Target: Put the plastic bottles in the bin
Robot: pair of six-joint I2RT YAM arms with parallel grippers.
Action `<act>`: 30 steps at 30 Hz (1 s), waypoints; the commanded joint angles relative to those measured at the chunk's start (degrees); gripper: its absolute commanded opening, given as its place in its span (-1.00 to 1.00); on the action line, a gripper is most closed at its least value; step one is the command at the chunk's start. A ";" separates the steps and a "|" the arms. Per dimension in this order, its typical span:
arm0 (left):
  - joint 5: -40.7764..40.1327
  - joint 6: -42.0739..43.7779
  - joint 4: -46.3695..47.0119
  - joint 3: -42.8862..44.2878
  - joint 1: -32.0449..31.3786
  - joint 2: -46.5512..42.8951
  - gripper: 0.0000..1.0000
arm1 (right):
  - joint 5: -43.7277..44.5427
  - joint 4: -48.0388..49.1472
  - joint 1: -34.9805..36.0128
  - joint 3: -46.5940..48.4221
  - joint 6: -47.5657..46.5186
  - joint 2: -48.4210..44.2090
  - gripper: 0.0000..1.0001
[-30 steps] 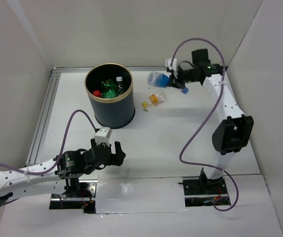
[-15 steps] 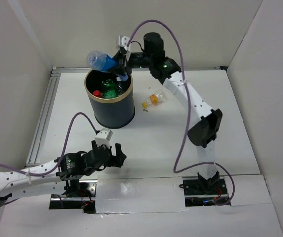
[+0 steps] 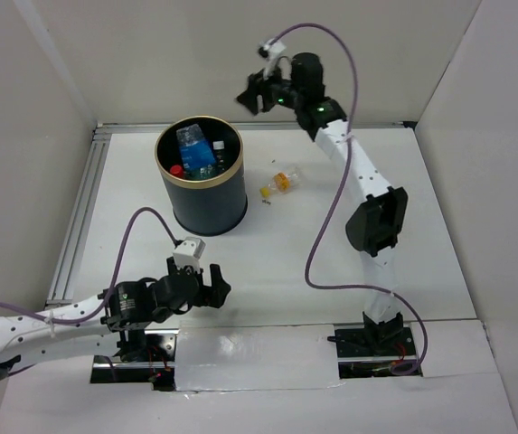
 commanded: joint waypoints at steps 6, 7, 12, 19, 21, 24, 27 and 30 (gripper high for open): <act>0.39 3.70 5.32 -0.14 0.37 2.93 0.99 | 6.74 -13.55 -13.81 -12.13 3.51 -6.84 -0.04; 0.40 3.71 5.33 -0.14 0.37 3.72 0.99 | -1.22 -15.76 -13.82 -12.13 -10.37 -6.84 0.44; 2.06 5.64 8.31 -0.14 0.37 6.09 0.99 | -5.32 -20.45 -14.43 -25.02 -61.70 -12.36 1.00; 3.38 6.17 8.32 -0.14 1.43 8.12 0.99 | -5.44 -36.60 -12.86 -22.42 -89.77 -4.32 1.00; 3.91 5.56 8.32 -0.14 1.43 8.12 0.99 | -2.99 -35.31 -11.81 -24.16 -91.10 -3.77 1.00; 3.91 5.03 8.32 -1.28 1.43 6.90 0.99 | 0.19 -25.74 -10.13 -29.86 -91.10 -3.77 1.00; 3.91 4.50 8.32 -1.29 1.43 6.89 0.99 | 1.95 -26.84 -8.55 -27.44 -91.89 0.61 1.00; 4.61 4.50 7.79 -1.29 1.43 6.89 0.99 | 4.49 -30.11 -6.97 -22.42 -92.42 5.54 1.00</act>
